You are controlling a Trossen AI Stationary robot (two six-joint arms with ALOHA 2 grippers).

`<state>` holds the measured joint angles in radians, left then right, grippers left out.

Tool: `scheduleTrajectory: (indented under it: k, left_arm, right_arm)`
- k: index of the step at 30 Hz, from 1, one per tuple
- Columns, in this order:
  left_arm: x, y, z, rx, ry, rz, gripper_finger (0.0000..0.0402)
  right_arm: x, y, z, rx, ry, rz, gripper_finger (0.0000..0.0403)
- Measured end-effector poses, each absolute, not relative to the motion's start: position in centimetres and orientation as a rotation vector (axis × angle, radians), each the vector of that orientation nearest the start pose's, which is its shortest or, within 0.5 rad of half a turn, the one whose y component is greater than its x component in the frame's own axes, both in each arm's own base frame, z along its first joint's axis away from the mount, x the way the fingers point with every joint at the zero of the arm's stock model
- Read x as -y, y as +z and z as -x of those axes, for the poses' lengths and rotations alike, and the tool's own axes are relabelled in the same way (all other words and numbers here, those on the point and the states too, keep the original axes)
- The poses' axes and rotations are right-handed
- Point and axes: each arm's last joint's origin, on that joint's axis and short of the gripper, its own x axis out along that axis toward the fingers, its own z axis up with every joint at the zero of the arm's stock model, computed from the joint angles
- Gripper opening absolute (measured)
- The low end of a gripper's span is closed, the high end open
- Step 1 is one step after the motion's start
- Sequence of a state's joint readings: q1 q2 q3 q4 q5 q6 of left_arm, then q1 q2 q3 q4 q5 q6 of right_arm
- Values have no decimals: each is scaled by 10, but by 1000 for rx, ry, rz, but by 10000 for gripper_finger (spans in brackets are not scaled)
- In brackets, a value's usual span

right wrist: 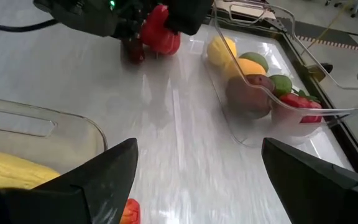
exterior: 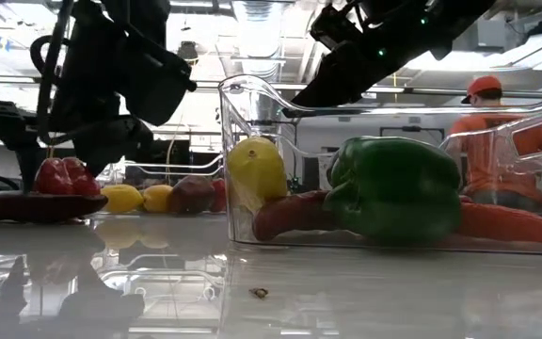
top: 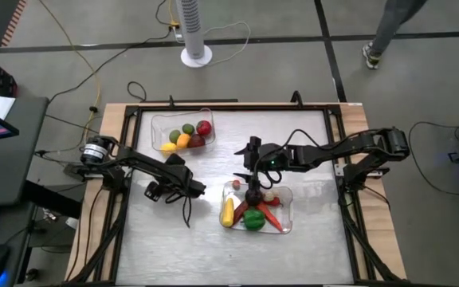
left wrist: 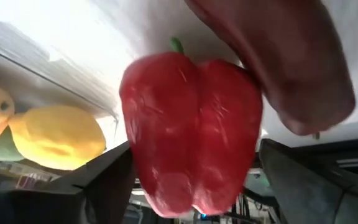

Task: Sort produce into baskets
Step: Put the red bell pepper into the bottom transparent bin

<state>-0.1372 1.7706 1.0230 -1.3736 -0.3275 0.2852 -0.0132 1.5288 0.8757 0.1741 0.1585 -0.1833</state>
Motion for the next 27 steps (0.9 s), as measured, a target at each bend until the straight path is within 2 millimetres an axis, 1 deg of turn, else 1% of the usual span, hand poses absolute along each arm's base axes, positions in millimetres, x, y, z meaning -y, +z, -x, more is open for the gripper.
scheduleTrajectory:
  k: [8, 11, 15, 18, 20, 22, 24, 27]
  left_arm:
    - [22, 154, -239, -2094, -153, -681, 222]
    - [20, 161, -239, -2120, -106, -728, 218]
    - [17, 182, -246, -2069, 16, -762, 221]
    - [18, 203, -259, -1918, 102, -699, 229]
    - [19, 221, -270, -1765, 134, -634, 230]
    - [24, 238, -282, -1590, 132, -559, 230]
    - [29, 256, -294, -1383, 106, -471, 230]
    - [37, 280, -312, -1058, 34, -348, 230]
  right_arm:
    - [9, 222, -325, -493, -124, 214, 368]
    - [10, 222, -325, -493, -126, 213, 368]
    - [10, 221, -325, -501, -126, 213, 368]
    - [11, 221, -320, -547, -159, 227, 368]
    - [13, 228, -314, -561, -215, 241, 368]
    - [14, 239, -303, -563, -263, 244, 368]
    - [16, 252, -292, -528, -293, 226, 368]
    - [19, 257, -269, -493, -327, 202, 368]
